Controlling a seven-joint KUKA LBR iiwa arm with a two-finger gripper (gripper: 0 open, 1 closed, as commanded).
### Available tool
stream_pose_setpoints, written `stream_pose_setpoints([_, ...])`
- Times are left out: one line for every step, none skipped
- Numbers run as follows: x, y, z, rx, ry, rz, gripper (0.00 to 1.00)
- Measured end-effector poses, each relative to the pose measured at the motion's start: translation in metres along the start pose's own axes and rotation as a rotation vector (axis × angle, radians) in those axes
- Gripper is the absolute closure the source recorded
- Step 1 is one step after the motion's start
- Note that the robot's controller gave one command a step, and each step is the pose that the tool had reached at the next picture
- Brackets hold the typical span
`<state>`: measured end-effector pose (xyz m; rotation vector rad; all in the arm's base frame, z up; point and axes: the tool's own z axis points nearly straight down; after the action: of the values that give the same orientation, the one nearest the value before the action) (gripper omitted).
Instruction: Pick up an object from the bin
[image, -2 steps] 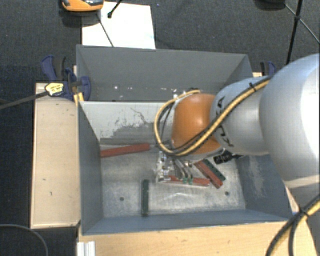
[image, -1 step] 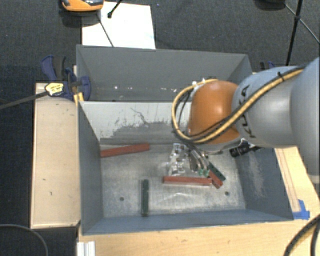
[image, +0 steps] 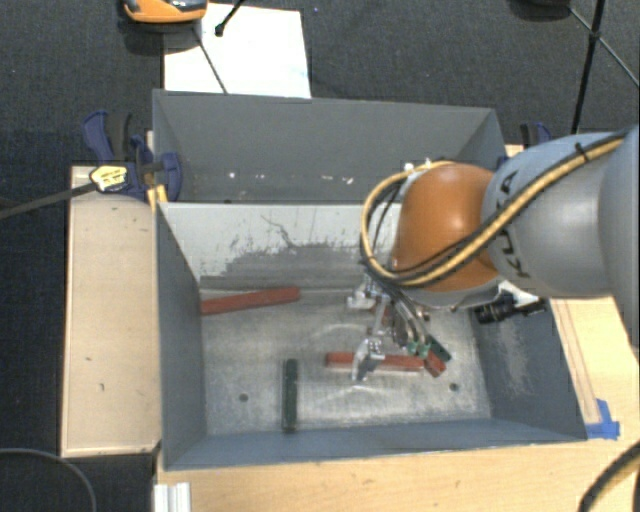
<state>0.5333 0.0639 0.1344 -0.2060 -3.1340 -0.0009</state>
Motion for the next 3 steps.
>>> stream_pose_setpoints([0.0,0.0,-0.001,0.0,-0.001,0.001,0.0])
stream_pose_setpoints([0.034,-0.016,0.053,-0.001,-0.002,0.032,1.0])
stream_pose_setpoints([0.034,-0.016,0.053,-0.001,-0.002,0.034,1.0])
